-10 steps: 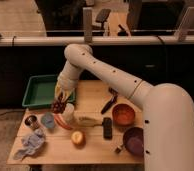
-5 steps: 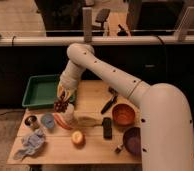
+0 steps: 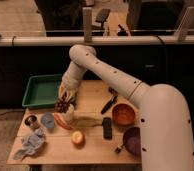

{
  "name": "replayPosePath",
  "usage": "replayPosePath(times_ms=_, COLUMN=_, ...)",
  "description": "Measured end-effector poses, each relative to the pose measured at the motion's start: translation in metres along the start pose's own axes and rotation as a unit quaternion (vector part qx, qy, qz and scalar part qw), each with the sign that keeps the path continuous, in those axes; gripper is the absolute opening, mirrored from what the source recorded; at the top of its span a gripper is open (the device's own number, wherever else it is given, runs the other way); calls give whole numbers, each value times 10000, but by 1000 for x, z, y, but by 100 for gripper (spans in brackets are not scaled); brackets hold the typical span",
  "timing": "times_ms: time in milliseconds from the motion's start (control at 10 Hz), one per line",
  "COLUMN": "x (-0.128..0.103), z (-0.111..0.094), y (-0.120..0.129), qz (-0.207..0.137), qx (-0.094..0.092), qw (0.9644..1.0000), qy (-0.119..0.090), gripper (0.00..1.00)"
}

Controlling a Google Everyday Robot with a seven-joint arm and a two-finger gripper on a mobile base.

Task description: Place grapes in paper cup

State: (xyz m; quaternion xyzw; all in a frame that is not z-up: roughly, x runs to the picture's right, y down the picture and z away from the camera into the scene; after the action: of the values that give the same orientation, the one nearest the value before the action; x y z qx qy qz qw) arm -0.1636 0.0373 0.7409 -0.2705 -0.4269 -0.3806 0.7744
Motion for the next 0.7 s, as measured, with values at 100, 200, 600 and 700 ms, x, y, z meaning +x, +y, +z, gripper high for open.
replayPosePath(times_ms=100, x=1, z=0, y=0, qz=16, qx=4, qw=10000, qy=-9, gripper=54)
replayPosePath(times_ms=200, x=1, z=-1, y=1, qz=31, qx=8, qw=10000, qy=-14, gripper=66)
replayPosePath(times_ms=600, x=4, z=-2, y=1, qz=62, qx=9, qw=10000, qy=-31, gripper=75)
replayPosePath(times_ms=700, x=4, z=-2, y=0, qz=61, qx=11, qw=10000, qy=-34, gripper=75)
